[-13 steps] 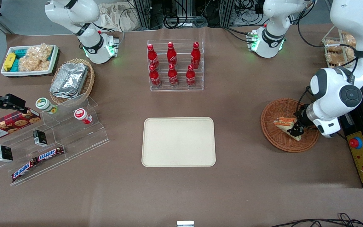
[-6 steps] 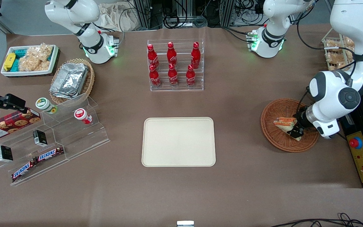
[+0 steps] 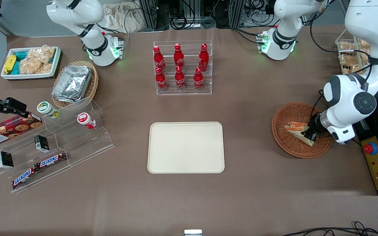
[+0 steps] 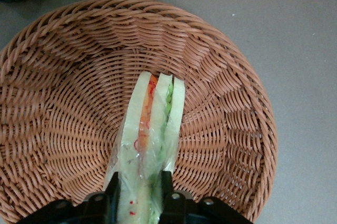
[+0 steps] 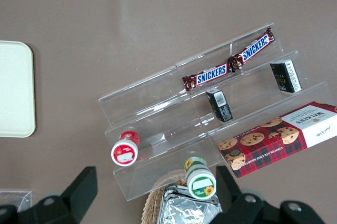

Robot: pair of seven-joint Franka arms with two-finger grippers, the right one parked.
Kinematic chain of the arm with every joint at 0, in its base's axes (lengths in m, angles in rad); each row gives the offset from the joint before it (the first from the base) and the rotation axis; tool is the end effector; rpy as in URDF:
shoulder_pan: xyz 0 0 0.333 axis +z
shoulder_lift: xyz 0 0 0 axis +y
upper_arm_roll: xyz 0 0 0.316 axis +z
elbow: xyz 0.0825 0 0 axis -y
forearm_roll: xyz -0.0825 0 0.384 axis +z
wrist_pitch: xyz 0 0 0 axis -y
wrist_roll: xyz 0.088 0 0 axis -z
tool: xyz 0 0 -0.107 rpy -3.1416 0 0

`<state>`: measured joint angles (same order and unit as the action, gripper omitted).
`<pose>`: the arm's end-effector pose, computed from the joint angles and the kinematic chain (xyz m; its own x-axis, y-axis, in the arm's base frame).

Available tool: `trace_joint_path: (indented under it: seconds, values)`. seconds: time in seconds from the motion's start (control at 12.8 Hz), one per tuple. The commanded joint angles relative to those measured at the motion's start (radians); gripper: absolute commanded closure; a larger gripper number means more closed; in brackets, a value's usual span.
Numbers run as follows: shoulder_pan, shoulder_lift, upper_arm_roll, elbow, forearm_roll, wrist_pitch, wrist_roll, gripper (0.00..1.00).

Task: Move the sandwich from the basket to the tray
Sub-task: 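Close the left gripper on the wrapped sandwich and lift it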

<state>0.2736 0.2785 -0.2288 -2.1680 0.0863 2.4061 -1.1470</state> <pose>0.5590 0.0262 0.2656 0.4224 0.9062 -0.0188 0.9059 -0.4228 -0.0257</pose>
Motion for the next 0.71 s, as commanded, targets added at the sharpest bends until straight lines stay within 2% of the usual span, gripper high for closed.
trace_joint_path:
  seconds: [0.0,0.24,0.39,0.63]
  values:
    - [-0.001,-0.012,-0.003,-0.009,0.018,0.013,-0.026,1.0]
    - [-0.004,-0.036,-0.006,0.022,0.02,-0.017,0.009,0.99]
    - [-0.007,-0.05,-0.01,0.092,0.01,-0.17,0.12,1.0]
    - [-0.011,-0.059,-0.07,0.242,0.013,-0.358,0.162,1.0]
